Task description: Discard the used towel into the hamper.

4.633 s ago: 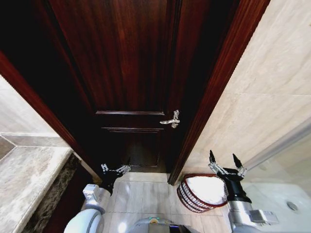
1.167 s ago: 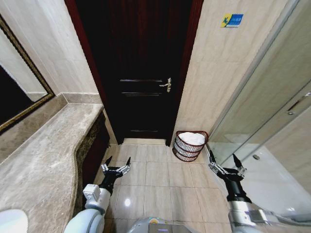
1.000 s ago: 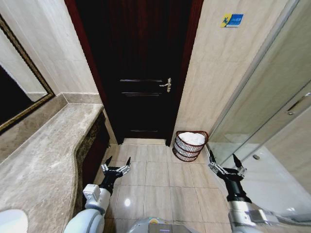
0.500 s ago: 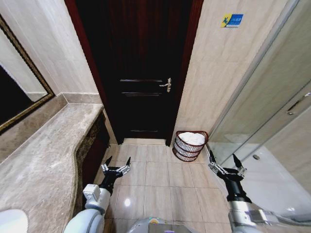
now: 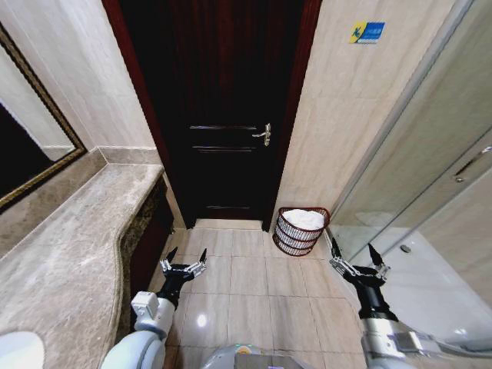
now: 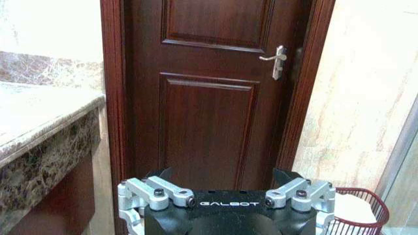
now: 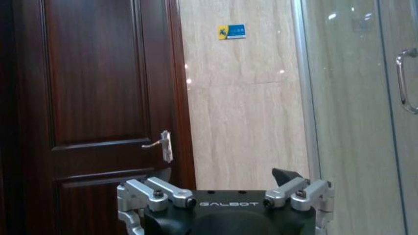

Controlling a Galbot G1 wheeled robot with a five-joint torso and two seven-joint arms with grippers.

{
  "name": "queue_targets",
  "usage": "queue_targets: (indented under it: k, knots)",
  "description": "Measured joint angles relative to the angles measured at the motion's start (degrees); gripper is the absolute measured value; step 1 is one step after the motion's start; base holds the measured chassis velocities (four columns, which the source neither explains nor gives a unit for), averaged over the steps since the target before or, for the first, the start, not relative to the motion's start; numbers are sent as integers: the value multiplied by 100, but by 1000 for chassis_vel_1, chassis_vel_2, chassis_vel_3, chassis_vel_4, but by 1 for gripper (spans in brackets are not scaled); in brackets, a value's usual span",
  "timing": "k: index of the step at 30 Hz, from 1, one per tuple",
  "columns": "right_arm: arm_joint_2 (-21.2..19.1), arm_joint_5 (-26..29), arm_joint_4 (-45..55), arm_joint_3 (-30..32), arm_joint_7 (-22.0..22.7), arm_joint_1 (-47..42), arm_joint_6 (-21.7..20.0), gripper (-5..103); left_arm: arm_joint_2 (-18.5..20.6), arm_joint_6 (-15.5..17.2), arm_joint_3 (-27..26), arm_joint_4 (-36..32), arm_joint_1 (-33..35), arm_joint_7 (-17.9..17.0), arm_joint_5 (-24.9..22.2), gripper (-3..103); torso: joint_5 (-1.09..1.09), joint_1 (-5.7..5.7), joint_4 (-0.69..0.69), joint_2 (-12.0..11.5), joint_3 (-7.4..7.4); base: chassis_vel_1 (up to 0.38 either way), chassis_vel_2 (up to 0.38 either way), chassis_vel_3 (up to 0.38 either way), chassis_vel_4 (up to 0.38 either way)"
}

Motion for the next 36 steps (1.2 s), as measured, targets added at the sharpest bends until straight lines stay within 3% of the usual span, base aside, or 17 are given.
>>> queue_targets:
  k: [36]
  knots:
    - [0, 0, 0, 0, 0, 0, 0, 100, 0, 0, 0, 0, 0, 0, 0, 100, 0, 0, 0, 0, 0, 0, 0, 0, 0]
